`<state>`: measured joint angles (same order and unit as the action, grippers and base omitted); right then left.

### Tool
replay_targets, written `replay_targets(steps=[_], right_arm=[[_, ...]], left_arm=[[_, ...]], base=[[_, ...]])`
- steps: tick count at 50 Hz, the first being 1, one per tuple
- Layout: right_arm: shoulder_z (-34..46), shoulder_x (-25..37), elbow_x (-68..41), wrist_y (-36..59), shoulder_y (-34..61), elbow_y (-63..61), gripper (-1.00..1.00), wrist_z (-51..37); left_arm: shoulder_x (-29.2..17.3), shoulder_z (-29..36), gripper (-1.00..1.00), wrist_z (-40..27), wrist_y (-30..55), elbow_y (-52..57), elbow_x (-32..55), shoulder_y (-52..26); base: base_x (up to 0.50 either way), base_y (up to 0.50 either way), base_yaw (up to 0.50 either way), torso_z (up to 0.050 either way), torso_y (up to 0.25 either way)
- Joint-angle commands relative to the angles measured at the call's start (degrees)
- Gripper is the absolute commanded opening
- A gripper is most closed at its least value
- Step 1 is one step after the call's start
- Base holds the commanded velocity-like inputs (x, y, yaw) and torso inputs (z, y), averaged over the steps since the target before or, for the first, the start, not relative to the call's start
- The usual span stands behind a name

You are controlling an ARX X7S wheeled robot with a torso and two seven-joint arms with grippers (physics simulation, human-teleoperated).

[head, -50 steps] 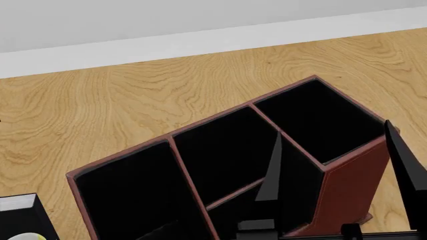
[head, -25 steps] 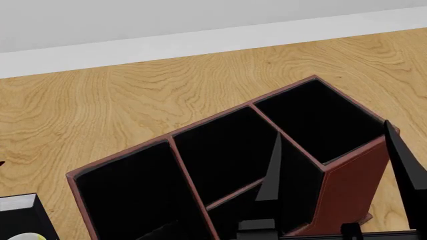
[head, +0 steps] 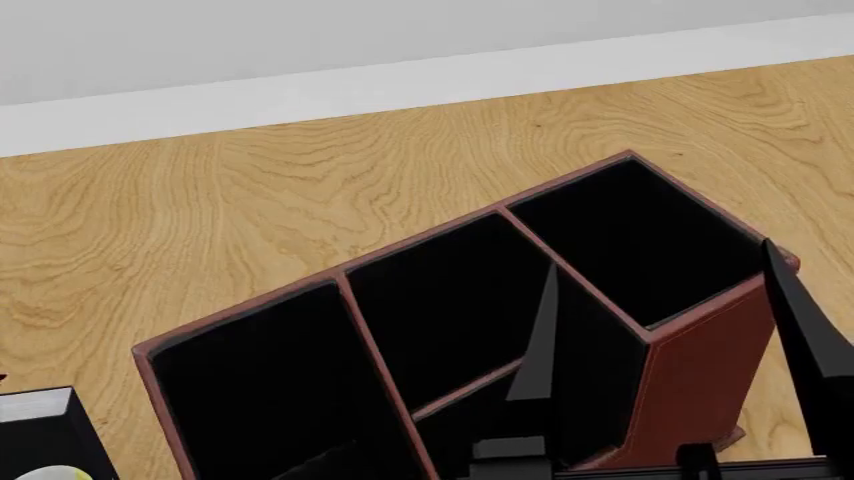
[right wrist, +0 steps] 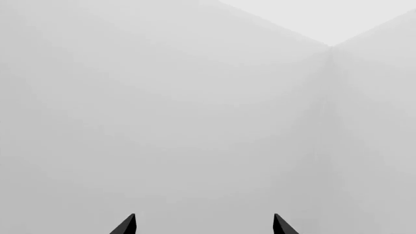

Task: Pick up the book and place it in the back compartment of the caddy.

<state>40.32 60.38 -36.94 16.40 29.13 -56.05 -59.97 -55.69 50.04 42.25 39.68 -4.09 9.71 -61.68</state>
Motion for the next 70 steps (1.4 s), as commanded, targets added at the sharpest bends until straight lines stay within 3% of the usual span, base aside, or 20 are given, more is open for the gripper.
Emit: replay_targets(steps=[1, 31, 70], right_arm=[[-1.4, -1.0, 1.2, 0.1, -0.1, -0.1, 1.0, 1.2], [-0.1, -2.4, 1.5, -0.2, 0.2, 2.5, 1.0, 2.5], [1.0, -3.9, 1.6, -0.3, -0.4, 5.9, 1.0, 3.4]], left_arm=[[-0.3, -0.3, 1.0, 1.2, -0.6, 2.7, -0.7, 1.6], [5.2, 1.5, 1.0, -0.8, -6.6, -8.1, -1.8, 4.2], [12.3, 5.8, 1.0, 2.4, -15.2, -22.5, -4.6, 3.3]], base=[[0.0, 0.0, 0.0, 0.0, 0.0], [0.0, 0.0, 0.0, 0.0, 0.0], [0.0, 0.0, 0.0, 0.0, 0.0]])
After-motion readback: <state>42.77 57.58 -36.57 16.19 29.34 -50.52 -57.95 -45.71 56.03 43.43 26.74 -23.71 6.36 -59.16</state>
